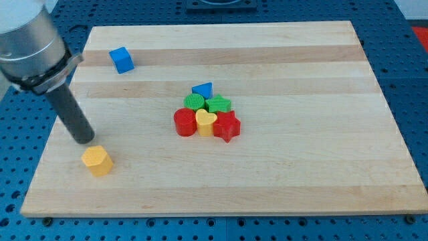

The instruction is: Slide the yellow hexagon closer to the group of blocks

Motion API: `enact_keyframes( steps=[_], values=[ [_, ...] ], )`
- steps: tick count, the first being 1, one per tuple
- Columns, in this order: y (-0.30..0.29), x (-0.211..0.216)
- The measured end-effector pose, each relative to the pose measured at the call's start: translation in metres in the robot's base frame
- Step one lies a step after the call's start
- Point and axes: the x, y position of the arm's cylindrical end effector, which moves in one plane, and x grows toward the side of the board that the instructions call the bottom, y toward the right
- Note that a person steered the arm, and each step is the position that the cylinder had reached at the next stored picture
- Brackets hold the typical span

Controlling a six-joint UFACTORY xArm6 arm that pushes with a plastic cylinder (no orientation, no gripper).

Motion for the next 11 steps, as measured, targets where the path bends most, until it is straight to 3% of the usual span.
enact_keyframes(
  steps=[1, 2, 3, 4, 5, 6, 8, 11],
  values=[
    [-0.002, 0.061],
    [0.049, 0.063],
    [0.045, 0.056],
    [-0.001, 0.060],
    [-0.015, 0.029],
    [0.012, -0.008],
    [0.104, -0.014],
    [0.104, 0.008]
  ],
)
